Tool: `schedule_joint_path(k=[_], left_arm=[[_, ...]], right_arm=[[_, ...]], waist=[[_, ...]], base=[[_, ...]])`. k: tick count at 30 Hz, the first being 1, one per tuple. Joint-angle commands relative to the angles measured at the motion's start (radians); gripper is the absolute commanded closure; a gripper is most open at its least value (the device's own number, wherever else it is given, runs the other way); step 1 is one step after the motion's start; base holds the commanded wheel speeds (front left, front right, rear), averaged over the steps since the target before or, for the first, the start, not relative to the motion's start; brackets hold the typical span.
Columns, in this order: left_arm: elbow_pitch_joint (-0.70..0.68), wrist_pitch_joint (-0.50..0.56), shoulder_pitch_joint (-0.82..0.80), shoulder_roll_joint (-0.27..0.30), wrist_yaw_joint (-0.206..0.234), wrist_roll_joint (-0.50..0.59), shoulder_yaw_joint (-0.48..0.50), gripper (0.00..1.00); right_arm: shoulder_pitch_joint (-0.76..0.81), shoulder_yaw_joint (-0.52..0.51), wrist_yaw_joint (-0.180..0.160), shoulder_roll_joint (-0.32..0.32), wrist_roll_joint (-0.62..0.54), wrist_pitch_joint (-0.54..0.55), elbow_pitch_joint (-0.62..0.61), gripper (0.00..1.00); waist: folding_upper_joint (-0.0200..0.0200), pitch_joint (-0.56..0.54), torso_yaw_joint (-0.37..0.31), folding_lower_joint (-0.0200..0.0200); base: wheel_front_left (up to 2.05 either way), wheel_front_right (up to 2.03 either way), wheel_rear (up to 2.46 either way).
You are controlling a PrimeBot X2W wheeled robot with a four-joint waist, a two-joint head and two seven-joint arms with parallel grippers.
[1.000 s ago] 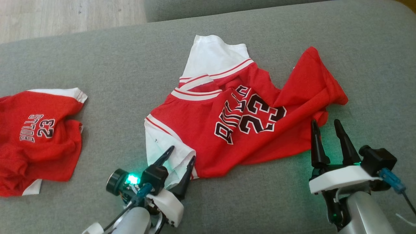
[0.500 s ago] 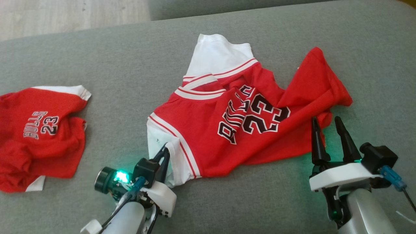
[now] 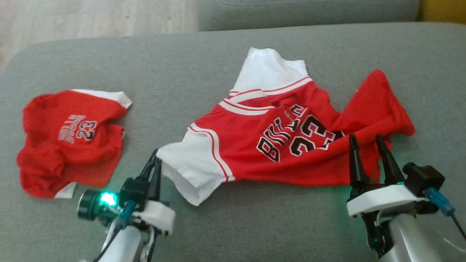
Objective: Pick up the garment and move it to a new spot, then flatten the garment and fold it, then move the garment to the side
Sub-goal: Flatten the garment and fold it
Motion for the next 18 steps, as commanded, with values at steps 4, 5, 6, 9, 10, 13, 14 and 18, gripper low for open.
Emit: schedule_joint_path(k=[4,5,6,9,10,13,14,18], left_arm=[[-0.032,0.017,0.024,0.046,0.013,-0.008,0.043,1.0],[-0.031,0.026,0.033,0.05,0.012,-0.007,0.038,1.0],[-0.03,0.034,0.041,0.054,0.008,-0.006,0.032,1.0],[-0.025,0.065,0.066,0.059,-0.013,-0.006,0.007,1.0],[-0.024,0.073,0.073,0.06,-0.019,-0.006,-0.001,1.0],[-0.029,0.086,0.094,0.066,-0.055,-0.004,-0.035,0.0],[-0.031,0.089,0.1,0.069,-0.057,-0.002,-0.04,0.0],[-0.054,0.08,0.128,0.08,-0.047,-0.014,-0.033,0.0]], right_arm=[[-0.005,0.024,-0.001,-0.003,-0.005,-0.011,-0.015,0.0],[-0.005,0.024,-0.001,-0.003,-0.006,-0.011,-0.013,0.0],[-0.005,0.024,-0.001,-0.003,-0.006,-0.011,-0.01,0.0],[-0.005,0.024,-0.001,-0.003,-0.007,-0.011,-0.001,0.0],[-0.004,0.025,-0.001,-0.003,-0.006,-0.011,0.001,0.0],[-0.003,0.027,-0.001,-0.003,-0.005,-0.011,0.009,0.0],[-0.001,0.028,-0.001,-0.003,-0.005,-0.011,0.012,0.0],[0.002,0.026,-0.001,-0.003,-0.006,-0.011,0.022,0.0]], waist=[[-0.0001,-0.021,0.038,0.0001],[-0.0001,-0.023,0.042,0.0001],[-0.0001,-0.025,0.045,0.0001],[-0.0001,-0.033,0.052,0.0001],[-0.0001,-0.035,0.053,0.0001],[-0.0001,-0.044,0.054,0.0001],[-0.0001,-0.047,0.054,0.0001],[-0.0001,-0.06,0.045,0.0001]], base=[[0.0,0.0,0.0],[0.0,0.0,0.0],[0.0,0.0,0.0],[0.0,0.0,0.0],[0.0,0.0,0.0],[0.0,0.0,0.0],[0.0,0.0,0.0],[0.0,0.0,0.0]])
